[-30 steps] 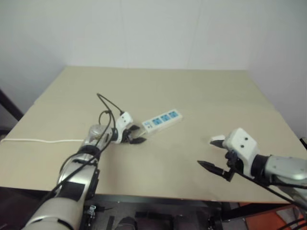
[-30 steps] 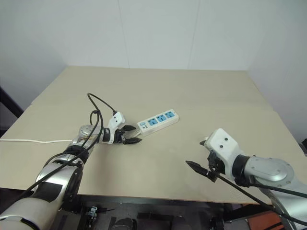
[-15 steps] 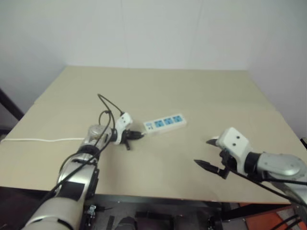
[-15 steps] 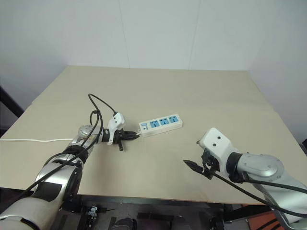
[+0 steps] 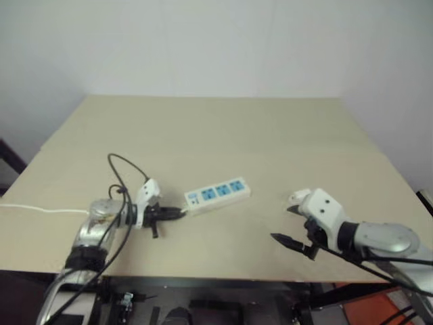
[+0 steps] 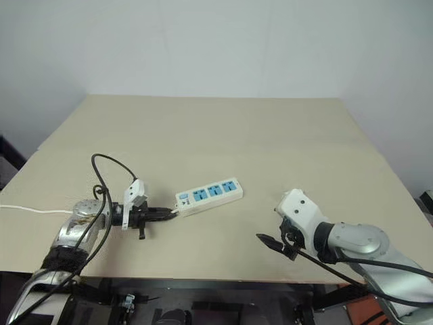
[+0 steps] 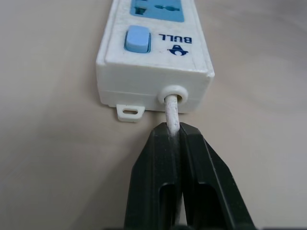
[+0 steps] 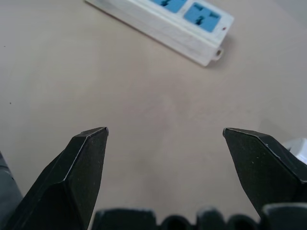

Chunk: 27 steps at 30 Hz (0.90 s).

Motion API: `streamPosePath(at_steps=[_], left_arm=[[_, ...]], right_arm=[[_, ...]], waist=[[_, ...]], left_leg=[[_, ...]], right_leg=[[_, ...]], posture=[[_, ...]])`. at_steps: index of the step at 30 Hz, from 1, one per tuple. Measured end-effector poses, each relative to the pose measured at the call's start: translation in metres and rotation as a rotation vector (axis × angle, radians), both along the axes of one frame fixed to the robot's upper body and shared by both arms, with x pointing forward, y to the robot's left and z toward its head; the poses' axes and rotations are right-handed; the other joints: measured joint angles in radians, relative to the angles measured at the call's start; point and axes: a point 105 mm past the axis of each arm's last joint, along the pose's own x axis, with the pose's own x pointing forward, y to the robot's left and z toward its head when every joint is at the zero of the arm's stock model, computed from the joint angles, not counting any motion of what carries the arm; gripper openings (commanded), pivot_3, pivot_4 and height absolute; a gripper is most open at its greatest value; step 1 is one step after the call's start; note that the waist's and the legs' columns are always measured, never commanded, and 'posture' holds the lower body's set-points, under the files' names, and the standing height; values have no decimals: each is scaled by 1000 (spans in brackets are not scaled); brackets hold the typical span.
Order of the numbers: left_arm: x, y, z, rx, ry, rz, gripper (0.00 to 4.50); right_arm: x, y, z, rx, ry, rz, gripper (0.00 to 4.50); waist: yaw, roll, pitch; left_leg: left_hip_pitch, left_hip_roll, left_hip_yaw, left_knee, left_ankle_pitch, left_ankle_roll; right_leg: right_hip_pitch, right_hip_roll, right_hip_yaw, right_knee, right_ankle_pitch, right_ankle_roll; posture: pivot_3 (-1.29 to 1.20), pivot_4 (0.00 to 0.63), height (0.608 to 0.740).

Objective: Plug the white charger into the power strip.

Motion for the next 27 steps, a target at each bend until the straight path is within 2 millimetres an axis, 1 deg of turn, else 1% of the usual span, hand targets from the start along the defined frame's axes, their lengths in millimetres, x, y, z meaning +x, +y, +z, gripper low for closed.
streamPosePath(at_steps=[1, 2, 4, 7, 9, 10, 11, 13, 16, 19, 24, 27], left_arm=[[-1, -1, 1, -10, 0, -3, 655], [-2, -2, 1, -22, -1, -7, 859], [-4, -4, 3, -32, -14, -21, 1507], [-7, -4, 3, -52, -48, -39, 2439], [-8, -4, 10, -107, -87, -49, 3142], [-9, -5, 15, -135, -114, -57, 3421], [-9, -5, 23, -183, -154, -66, 3783], [-9, -2, 32, -248, -194, -67, 4446], [-8, -1, 36, -299, -196, -88, 4480], [0, -6, 36, -314, -200, -120, 4480], [12, -26, 19, -302, -230, -148, 4480], [17, -29, 10, -274, -254, -145, 4480]], right_arm=[[1, 1, -1, 2, 0, 6, 4500], [1, 2, -2, 7, 3, 9, 4500], [2, 2, -3, 10, 3, 8, 4500], [4, 0, -3, 7, 1, 0, 4500], [4, -1, -3, 4, -1, -1, 4500], [4, -1, -3, 4, 0, -2, 4500], [4, -1, -4, 6, 3, -3, 4500], [3, -1, -5, 10, 7, -4, 4500], [3, -1, -6, 10, 7, -6, 4500], [4, -1, -6, 12, 4, -10, 4500], [5, -1, -6, 7, -2, -16, 4500], [4, -2, -7, 6, 0, -21, 4500]], waist=[[3, 0, 0], [5, 0, 0], [6, 0, 0], [7, 0, 0], [7, 0, 0], [8, 0, 0], [8, 0, 0], [8, 0, 0], [8, 0, 0], [12, 0, 0], [19, 0, 0], [15, 0, 0]], left_leg=[[0, 0, 0, 0, 0, 0], [0, 0, 0, 0, 0, 0], [-1, 0, 0, 0, 0, 0], [-1, 0, 0, 0, 0, 0], [-1, 0, 0, 0, 0, 0], [-1, 0, 0, 0, 0, 0], [-1, 0, 0, 0, 0, 0], [-1, 0, 0, 0, 0, 0], [-1, 0, 0, 0, 0, 0], [-1, 0, 0, 0, 0, 0], [-2, -1, 0, 0, 0, 0], [-2, -1, 0, 0, 0, 0]], right_leg=[[0, 0, 0, 0, -1, 1], [0, 0, 0, -1, -1, 1], [0, 0, 0, -1, 0, 1], [-1, 0, 0, -2, 3, -5], [-1, 0, 0, -1, 3, -5], [-1, 0, 0, -1, 3, -5], [-1, 0, 0, -1, 2, -4], [0, 0, 0, -1, 2, -3], [0, 0, 0, -1, 2, -3], [0, 0, 0, -2, 1, -2], [-1, 0, 0, -3, 3, -5], [-1, 0, 0, -3, 3, -5]], posture=[[0, 150, 740], [0, 150, 740], [0, 150, 740], [0, 150, 740], [0, 150, 740], [0, 150, 740], [0, 150, 740], [0, 150, 740], [0, 150, 740], [0, 150, 740], [0, 150, 740], [0, 150, 740]])
